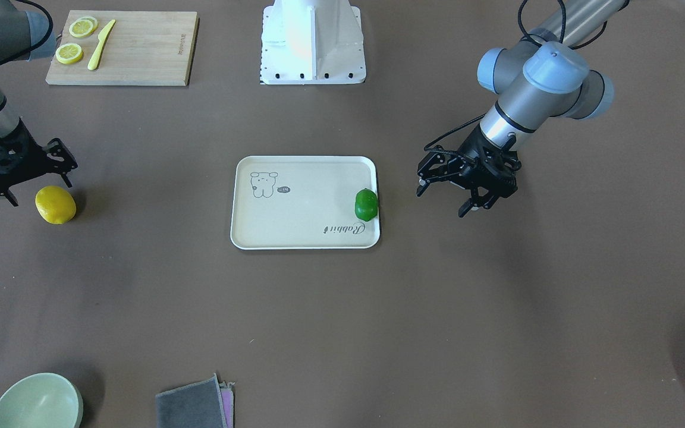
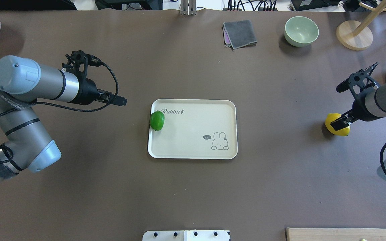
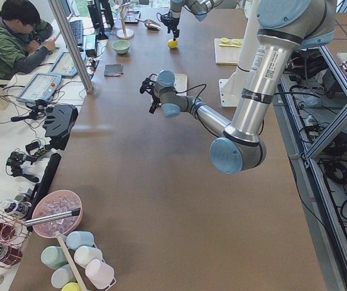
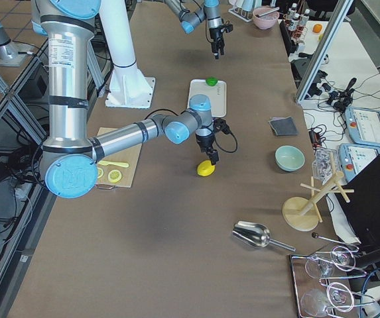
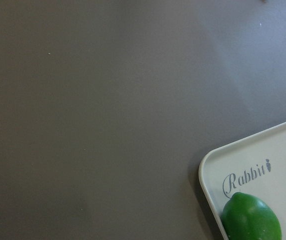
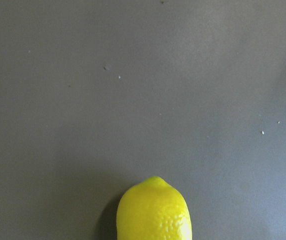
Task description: Place all lemons on tray
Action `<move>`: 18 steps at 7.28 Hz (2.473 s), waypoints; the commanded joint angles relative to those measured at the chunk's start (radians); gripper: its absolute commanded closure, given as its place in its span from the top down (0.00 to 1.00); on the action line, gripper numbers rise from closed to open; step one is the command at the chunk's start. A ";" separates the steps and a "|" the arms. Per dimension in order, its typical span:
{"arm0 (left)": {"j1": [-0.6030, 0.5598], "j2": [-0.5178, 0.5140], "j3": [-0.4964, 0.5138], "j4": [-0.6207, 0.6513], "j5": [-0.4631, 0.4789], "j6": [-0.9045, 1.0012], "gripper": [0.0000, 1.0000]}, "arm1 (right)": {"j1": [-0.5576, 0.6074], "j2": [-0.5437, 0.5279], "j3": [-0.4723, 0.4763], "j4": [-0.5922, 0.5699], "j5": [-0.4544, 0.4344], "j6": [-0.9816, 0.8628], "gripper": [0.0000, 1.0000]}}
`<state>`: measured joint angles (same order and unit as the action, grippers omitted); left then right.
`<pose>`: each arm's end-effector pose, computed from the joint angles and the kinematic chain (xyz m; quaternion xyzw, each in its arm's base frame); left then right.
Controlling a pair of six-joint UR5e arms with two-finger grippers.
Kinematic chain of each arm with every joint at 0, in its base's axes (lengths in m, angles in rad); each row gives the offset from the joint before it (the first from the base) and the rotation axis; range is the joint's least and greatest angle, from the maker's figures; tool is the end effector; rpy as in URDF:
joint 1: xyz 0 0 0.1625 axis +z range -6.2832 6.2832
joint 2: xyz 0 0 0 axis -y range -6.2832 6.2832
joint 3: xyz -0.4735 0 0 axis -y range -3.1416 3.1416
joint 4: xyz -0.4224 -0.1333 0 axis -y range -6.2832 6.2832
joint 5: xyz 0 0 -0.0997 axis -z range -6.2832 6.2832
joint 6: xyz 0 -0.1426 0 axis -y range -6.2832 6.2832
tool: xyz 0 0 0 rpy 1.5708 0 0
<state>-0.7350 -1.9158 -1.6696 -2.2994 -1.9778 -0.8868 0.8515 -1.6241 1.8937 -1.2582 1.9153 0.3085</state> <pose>0.4685 -0.5271 0.3856 0.2252 0.5207 0.0910 0.8184 -0.2911 -0.4616 0.5801 0.1655 -0.2820 -0.2406 0.9139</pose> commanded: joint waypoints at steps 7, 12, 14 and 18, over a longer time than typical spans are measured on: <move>0.003 0.001 -0.001 0.000 0.002 -0.003 0.99 | -0.078 0.041 -0.125 -0.001 -0.062 -0.037 0.17; 0.006 -0.003 0.001 -0.002 0.004 -0.008 0.99 | -0.093 0.191 -0.071 -0.017 0.065 0.480 0.00; 0.006 0.000 0.001 0.000 0.002 -0.008 0.99 | -0.199 0.335 -0.076 -0.035 0.057 0.878 0.00; 0.005 0.001 -0.001 -0.002 0.000 -0.008 0.99 | -0.338 0.743 -0.333 -0.190 -0.097 1.146 0.02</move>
<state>-0.7300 -1.9140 -1.6704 -2.3008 -1.9771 -0.8943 0.5346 -1.0077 1.6791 -1.4301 1.8528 1.4115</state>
